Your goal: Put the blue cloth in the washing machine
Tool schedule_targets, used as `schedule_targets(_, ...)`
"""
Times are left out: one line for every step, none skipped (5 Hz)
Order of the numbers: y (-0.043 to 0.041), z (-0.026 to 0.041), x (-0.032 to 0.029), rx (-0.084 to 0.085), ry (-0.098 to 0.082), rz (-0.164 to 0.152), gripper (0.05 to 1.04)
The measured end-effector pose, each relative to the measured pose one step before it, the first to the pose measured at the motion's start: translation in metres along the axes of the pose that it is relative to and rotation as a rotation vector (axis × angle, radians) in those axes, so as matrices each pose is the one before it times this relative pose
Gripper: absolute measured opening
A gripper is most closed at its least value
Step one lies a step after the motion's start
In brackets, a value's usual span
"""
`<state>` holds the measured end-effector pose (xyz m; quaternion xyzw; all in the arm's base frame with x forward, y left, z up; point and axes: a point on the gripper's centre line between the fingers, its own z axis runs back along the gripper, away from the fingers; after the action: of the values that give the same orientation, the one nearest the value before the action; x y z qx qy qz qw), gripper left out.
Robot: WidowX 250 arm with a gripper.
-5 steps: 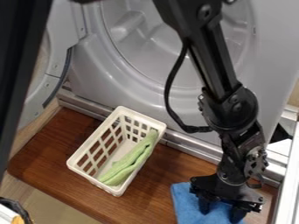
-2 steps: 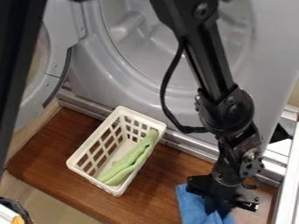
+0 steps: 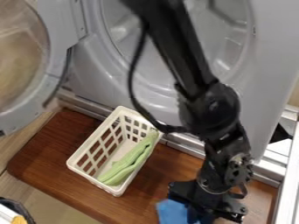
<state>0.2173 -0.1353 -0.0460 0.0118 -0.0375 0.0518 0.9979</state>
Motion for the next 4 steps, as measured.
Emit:
schedule_targets(0.00285, 0.03341, 0.0013, -0.0394, -0.0571, -0.0278, 0.097)
schedule_targets(0.00497, 0.02994, 0.0142, -0.0005, -0.0885, -0.0134, 0.097)
schedule_targets(0.01407, 0.01835, 0.02929, 0.0007, -0.0786, 0.031, 0.097)
schedule_targets(0.01122, 0.01355, 0.038, 0.0258, -0.03, 0.0105, 0.097)
